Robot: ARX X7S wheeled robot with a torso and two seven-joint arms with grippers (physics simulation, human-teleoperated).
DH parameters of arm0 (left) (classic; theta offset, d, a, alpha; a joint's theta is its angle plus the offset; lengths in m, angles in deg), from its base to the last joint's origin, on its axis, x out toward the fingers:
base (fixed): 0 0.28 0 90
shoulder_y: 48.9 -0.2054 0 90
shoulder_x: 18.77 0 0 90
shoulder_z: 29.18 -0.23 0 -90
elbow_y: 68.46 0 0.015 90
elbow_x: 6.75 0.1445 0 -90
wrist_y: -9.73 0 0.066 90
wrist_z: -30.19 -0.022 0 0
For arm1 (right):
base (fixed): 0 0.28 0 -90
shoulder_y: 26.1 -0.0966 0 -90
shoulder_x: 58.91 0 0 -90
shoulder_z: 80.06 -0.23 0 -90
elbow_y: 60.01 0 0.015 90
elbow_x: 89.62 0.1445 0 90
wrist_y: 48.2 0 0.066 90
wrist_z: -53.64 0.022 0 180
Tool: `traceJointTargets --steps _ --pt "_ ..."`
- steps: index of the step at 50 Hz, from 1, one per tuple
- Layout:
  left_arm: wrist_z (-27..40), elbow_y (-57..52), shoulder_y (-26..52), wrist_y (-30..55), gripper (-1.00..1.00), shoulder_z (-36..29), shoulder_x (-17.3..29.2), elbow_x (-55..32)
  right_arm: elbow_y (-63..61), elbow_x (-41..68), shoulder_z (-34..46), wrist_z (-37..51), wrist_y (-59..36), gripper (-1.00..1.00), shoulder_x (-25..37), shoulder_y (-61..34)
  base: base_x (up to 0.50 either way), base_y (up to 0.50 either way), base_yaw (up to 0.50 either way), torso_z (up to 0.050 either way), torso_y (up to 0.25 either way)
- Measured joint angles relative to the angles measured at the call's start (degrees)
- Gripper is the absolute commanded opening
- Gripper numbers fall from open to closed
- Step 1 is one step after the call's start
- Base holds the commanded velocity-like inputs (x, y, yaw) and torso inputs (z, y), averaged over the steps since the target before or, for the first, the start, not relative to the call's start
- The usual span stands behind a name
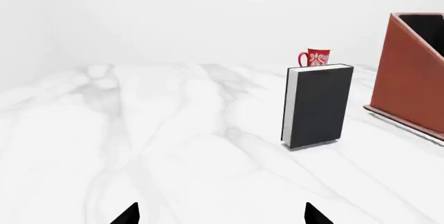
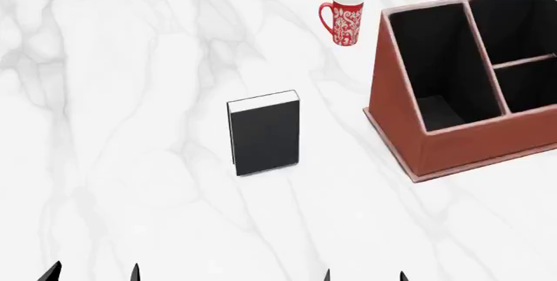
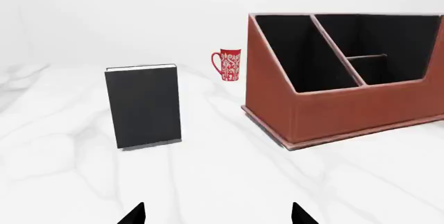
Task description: Pick up the book and place it in the right compartment of the caddy.
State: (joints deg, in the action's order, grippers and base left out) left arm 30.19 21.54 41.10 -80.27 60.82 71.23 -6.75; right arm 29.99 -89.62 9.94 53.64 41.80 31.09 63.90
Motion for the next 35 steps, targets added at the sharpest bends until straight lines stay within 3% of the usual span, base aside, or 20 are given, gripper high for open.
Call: traceJointTargets --steps 21,35 --pt "2.68 0.47 0.24 0.16 1.0 -2.47 2.24 -2.21 -0.96 0.66 3.2 3.07 -0.46 1.0 2.24 0.31 0.0 0.0 0.0 0.0 0.0" --pt "4.38 0.89 0.74 0.66 1.0 -4.18 3.93 -3.08 -2.26 2.08 4.88 4.51 -1.61 1.0 3.71 0.6 0.0 -0.5 0.0 0.0 0.0"
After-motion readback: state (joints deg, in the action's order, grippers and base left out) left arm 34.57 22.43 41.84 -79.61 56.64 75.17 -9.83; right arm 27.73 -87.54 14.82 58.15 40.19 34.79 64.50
